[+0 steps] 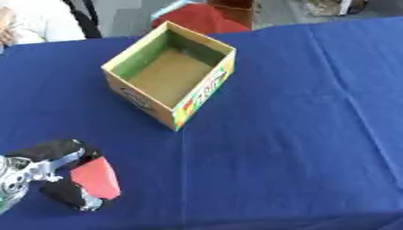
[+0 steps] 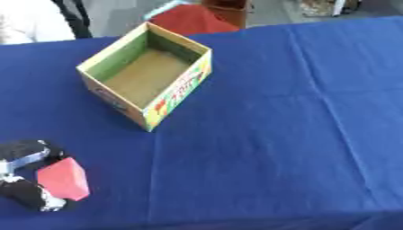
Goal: Pick up objects on the table and place them in the box.
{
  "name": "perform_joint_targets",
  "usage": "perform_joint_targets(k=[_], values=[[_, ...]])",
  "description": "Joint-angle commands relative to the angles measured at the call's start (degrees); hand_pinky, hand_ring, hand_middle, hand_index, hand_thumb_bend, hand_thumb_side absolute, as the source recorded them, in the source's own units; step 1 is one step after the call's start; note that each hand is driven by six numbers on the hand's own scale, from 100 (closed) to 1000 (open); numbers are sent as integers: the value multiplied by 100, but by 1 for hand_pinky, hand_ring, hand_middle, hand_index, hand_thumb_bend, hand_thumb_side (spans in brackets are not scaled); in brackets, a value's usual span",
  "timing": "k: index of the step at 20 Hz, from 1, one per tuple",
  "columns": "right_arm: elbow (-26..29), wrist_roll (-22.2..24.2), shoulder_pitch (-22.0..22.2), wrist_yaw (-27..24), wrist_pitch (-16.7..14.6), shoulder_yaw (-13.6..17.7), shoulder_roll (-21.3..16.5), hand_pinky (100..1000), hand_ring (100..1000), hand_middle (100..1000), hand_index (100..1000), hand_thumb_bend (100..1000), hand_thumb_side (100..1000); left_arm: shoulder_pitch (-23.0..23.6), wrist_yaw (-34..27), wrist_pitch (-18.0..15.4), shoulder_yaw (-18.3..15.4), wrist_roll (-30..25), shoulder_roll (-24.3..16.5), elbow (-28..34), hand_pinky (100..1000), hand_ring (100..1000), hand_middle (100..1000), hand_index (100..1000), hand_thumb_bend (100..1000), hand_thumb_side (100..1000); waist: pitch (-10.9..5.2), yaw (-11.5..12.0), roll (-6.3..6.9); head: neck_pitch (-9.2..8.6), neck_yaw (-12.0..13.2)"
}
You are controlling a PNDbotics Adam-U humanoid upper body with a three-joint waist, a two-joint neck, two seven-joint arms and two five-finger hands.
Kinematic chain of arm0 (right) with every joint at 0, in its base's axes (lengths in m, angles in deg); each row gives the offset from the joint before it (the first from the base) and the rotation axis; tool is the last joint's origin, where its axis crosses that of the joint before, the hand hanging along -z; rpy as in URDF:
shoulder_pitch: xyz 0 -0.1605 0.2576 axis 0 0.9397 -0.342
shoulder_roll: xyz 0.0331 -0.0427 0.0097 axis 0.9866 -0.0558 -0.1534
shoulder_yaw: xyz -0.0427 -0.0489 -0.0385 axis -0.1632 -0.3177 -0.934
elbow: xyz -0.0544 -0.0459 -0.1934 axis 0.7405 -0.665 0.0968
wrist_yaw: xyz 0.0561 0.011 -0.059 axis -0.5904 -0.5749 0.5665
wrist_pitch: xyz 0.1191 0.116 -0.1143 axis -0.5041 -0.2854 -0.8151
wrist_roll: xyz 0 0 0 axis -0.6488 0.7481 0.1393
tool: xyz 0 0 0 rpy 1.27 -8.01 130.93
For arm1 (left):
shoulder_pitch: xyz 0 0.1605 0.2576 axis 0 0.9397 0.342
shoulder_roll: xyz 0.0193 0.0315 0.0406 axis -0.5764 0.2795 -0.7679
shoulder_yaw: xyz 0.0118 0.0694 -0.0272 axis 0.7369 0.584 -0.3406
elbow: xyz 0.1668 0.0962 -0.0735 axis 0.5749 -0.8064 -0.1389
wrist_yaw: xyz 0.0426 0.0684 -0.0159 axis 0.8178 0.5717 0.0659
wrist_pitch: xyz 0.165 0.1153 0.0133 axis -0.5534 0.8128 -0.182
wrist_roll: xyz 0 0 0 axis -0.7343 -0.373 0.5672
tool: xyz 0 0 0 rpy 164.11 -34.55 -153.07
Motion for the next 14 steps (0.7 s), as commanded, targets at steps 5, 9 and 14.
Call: perform_joint_targets(k=[5,9,14], values=[[116,-4,-32,-25,3,40,-91,686,750,856,776,100,1000,5,-42,-6,-191,136,-183,271,470,566,458,694,100,293,-61,15,-3,33,-37],[116,-11,-4,-10,14,50,-113,686,750,856,776,100,1000,-66,-289,-301,-441,297,-398,415,450,551,445,682,100,277,-79,52,9,41,-80],[116,-17,5,3,18,50,-133,687,751,855,776,100,1000,-549,-511,-843,-778,520,-564,424,446,550,443,689,100,270,-105,85,21,26,-103]])
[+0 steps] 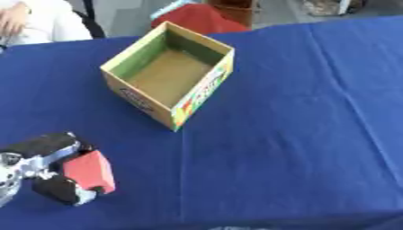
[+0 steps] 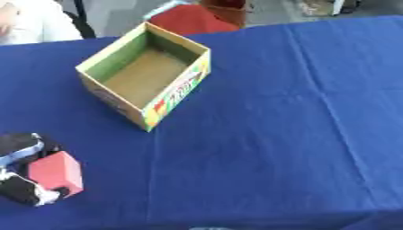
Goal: Pick up objects on the table and place them in the box.
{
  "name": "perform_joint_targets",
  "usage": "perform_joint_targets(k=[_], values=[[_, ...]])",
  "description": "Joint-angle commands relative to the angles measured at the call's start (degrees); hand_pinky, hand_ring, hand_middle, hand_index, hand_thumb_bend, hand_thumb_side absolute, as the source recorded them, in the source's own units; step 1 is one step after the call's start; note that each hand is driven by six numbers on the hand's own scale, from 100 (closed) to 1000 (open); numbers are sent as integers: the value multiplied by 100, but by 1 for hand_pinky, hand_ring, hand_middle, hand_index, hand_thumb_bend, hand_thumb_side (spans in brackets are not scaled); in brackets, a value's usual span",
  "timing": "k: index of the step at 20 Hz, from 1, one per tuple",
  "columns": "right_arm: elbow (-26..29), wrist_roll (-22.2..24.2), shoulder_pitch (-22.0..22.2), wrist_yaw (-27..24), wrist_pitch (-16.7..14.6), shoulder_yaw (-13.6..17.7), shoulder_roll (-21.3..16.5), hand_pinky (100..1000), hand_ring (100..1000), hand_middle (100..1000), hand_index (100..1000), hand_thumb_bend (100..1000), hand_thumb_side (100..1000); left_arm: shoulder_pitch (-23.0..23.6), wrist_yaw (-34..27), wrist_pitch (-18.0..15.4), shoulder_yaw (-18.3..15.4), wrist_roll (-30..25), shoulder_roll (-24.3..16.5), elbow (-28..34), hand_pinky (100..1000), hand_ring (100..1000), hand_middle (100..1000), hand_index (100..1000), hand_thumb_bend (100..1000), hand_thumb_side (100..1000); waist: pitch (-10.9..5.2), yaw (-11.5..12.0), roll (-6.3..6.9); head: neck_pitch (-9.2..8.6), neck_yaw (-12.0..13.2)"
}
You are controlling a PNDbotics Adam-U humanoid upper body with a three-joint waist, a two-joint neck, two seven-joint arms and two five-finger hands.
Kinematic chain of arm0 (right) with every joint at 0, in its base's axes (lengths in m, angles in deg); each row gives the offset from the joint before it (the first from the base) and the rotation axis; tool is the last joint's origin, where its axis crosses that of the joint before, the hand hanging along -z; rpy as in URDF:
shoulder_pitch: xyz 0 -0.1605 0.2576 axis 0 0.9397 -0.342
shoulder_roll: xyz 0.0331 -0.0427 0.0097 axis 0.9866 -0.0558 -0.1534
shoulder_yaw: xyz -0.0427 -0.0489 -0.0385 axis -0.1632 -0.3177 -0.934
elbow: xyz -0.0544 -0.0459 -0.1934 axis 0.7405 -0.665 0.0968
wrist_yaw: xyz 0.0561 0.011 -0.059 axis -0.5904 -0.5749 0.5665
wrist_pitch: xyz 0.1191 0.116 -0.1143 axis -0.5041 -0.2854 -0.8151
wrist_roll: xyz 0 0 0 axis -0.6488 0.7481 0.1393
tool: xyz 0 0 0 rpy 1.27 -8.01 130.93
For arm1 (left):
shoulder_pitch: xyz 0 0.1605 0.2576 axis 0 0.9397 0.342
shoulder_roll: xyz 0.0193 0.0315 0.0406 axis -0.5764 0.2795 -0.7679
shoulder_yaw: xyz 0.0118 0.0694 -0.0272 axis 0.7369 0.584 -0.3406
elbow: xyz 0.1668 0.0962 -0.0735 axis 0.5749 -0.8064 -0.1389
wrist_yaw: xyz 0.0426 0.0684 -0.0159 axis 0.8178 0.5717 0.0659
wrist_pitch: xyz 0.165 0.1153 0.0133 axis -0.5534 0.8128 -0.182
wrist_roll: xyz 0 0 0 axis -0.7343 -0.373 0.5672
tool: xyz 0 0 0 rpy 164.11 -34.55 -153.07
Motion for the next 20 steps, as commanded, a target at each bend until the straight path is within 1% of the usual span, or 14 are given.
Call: perform_joint_targets(k=[1,4,8,12,15,17,20], values=[[116,-12,-51,2,16,41,-137,687,751,855,776,100,1000,-393,-159,-324,-303,79,-239,89,438,543,438,685,100,267,-97,20,3,27,-20],[116,6,-73,-4,13,18,-146,687,751,854,777,100,999,-970,-342,-460,-437,-57,-126,89,427,535,435,677,100,270,-104,21,6,12,-25],[116,36,-108,-22,8,-9,-139,687,751,854,777,100,1000,-1710,-504,-316,-459,-441,95,89,433,542,447,675,100,267,-91,3,0,-43,-35],[116,58,-135,-39,6,-22,-112,686,750,855,776,100,1000,-2569,-269,-134,-393,-827,530,-6,427,541,453,671,100,252,-37,-35,-23,-90,-3],[116,70,-154,-50,7,-26,-94,686,750,855,776,100,1000,-3128,0,-109,-316,-933,953,-422,420,537,457,670,100,229,1,-57,-44,-126,19],[116,77,-175,-58,4,-30,-77,686,750,856,776,100,1000,-3463,233,-210,-259,-903,1262,-869,420,537,461,669,100,223,36,-85,-69,-163,46],[116,85,-207,-78,-2,-35,-46,685,750,856,776,100,1000,-3882,600,-435,-196,-787,1771,-1732,423,543,473,673,100,235,91,-128,-107,-222,103]])
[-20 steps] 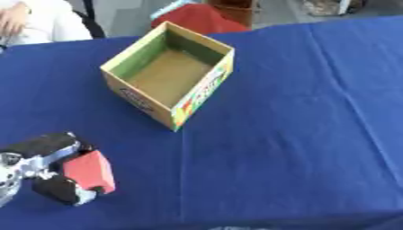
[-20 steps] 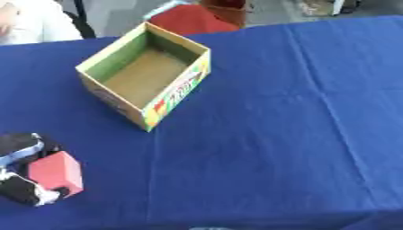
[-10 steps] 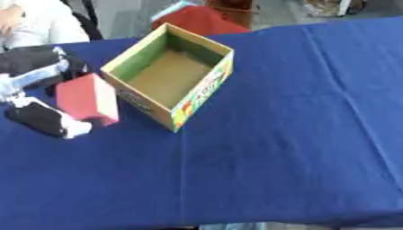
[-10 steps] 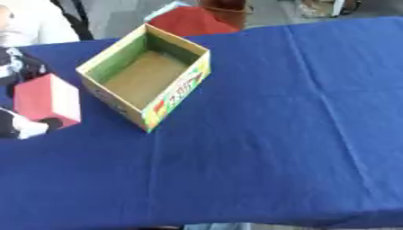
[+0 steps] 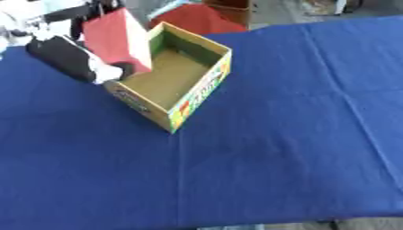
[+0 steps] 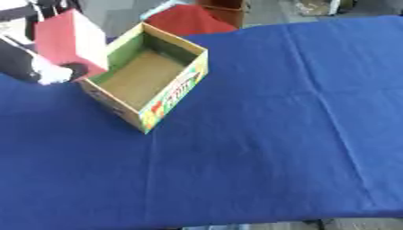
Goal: Pick up objects on the table and place them in the box.
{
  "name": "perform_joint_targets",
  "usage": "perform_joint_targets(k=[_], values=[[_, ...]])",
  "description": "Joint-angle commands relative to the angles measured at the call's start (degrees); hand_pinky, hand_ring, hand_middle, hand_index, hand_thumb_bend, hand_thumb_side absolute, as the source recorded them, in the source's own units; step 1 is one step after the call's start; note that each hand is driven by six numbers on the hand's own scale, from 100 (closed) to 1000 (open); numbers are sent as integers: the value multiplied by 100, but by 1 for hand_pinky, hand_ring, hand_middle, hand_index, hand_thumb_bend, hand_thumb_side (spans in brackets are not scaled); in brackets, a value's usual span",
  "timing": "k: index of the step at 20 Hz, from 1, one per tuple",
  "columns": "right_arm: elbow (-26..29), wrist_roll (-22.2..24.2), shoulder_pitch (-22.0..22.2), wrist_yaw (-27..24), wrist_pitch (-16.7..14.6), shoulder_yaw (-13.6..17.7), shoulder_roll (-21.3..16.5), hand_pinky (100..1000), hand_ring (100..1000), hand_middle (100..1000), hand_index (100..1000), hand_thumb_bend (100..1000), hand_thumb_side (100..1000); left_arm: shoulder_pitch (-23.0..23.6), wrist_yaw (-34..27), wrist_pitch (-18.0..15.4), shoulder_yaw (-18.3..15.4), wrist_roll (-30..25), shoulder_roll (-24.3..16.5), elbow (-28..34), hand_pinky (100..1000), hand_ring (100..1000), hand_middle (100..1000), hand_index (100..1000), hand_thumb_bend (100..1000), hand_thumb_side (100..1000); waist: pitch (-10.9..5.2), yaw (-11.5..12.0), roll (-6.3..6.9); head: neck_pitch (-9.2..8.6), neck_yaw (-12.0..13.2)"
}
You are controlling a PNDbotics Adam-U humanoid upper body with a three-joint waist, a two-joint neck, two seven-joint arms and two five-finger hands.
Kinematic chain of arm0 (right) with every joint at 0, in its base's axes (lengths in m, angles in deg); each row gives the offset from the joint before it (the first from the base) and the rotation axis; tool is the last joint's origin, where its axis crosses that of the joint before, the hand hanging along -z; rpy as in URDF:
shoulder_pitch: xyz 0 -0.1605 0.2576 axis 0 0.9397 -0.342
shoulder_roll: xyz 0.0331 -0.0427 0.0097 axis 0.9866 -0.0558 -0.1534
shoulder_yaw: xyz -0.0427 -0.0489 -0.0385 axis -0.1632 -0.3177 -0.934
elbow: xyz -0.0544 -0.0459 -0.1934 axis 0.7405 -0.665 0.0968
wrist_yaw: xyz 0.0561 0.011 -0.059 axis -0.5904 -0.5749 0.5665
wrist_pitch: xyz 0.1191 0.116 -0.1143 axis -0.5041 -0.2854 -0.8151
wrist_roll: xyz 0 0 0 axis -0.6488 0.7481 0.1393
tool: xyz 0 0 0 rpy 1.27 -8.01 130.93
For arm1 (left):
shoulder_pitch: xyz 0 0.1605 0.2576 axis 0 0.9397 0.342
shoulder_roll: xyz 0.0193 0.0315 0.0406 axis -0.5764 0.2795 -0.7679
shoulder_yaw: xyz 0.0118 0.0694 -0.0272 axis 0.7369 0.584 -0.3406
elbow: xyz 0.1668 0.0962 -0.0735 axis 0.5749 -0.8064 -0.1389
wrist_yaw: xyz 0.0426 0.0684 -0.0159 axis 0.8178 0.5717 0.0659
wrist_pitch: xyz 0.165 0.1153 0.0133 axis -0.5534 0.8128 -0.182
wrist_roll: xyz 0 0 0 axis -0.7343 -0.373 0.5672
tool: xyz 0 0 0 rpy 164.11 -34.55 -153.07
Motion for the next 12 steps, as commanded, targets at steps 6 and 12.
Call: perform_joint_targets(k=[6,12], values=[[116,46,-204,-68,-21,-11,27,683,750,858,775,100,1000,-865,936,-981,-127,699,1235,-2224,406,532,467,665,100,240,97,-95,-105,-285,169],[116,79,-301,-107,-36,-29,94,682,750,859,775,100,1000,-1104,1750,-1652,-333,1188,1842,-3592,393,523,475,658,100,206,239,-174,-141,-464,251]])
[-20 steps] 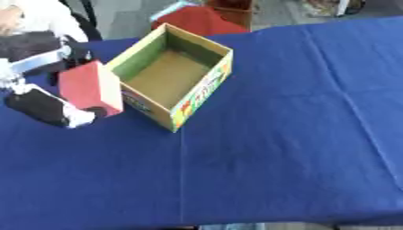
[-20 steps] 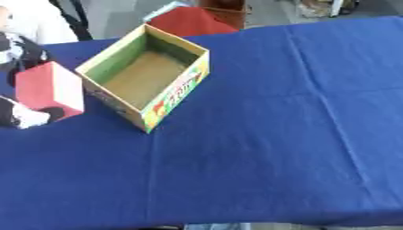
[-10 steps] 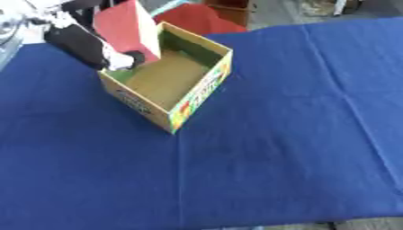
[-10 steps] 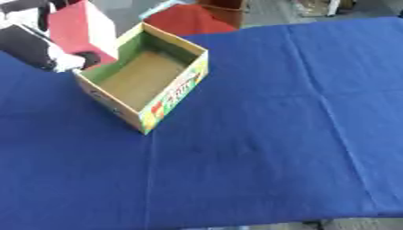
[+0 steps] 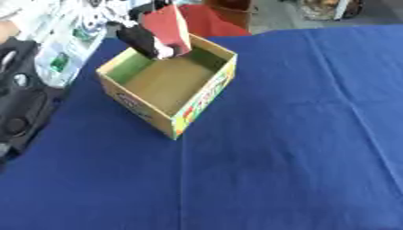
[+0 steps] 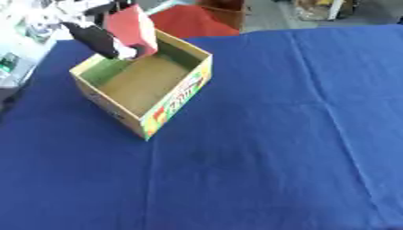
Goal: Pick up objects on the table and place them in the box.
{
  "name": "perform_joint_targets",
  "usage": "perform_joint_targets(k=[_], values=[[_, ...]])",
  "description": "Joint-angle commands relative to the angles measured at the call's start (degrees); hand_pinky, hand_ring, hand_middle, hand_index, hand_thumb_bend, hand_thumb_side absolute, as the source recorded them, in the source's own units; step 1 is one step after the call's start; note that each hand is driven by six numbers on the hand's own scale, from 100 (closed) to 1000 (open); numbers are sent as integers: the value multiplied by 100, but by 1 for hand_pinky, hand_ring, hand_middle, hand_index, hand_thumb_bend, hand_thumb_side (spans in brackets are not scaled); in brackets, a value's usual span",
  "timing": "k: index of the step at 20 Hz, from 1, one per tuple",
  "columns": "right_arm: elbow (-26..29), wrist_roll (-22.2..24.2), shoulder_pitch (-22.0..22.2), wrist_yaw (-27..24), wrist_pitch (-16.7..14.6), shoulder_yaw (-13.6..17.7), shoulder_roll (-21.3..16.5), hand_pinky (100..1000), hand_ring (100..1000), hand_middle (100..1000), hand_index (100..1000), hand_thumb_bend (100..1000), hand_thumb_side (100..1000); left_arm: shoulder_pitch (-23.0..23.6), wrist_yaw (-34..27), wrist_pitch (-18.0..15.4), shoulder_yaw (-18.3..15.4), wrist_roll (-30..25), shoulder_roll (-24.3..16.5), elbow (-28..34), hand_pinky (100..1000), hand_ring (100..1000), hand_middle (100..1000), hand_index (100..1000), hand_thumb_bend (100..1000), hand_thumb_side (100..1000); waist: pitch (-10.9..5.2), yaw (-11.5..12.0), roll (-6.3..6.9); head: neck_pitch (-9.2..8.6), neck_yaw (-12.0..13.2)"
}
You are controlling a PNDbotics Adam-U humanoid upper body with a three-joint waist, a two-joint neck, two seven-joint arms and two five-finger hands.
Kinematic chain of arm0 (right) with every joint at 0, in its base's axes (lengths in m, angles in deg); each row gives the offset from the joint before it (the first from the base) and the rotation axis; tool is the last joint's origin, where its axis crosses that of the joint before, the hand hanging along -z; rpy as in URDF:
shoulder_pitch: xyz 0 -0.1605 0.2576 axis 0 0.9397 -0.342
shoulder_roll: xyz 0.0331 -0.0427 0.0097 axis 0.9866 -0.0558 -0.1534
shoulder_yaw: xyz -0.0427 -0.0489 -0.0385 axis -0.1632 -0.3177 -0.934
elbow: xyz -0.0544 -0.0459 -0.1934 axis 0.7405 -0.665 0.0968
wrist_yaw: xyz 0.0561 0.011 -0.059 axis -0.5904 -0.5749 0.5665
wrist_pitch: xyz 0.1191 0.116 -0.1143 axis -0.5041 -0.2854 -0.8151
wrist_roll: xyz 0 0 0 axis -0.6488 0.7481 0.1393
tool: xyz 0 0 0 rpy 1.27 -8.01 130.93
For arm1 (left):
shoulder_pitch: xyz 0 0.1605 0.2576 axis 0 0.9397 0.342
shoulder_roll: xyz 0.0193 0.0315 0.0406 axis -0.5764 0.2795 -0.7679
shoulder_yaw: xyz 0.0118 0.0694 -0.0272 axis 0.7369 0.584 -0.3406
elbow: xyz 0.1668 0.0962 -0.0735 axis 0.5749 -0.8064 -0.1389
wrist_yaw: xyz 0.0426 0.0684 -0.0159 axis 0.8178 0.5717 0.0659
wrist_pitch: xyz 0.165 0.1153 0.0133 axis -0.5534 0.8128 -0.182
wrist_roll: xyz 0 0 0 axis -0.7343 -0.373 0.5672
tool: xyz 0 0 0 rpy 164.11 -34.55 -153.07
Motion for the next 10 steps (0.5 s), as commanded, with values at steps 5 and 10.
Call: perform_joint_targets(k=[5,10], values=[[116,41,-121,-65,-14,5,-17,682,750,860,774,100,1000,-167,768,-527,-292,354,327,-934,399,525,479,658,100,201,-33,-49,-20,-165,52],[116,43,-127,-76,-11,7,8,682,750,861,774,100,1000,-119,1025,-721,-362,501,457,-1242,418,535,493,658,100,189,-17,-64,-27,-187,47]])
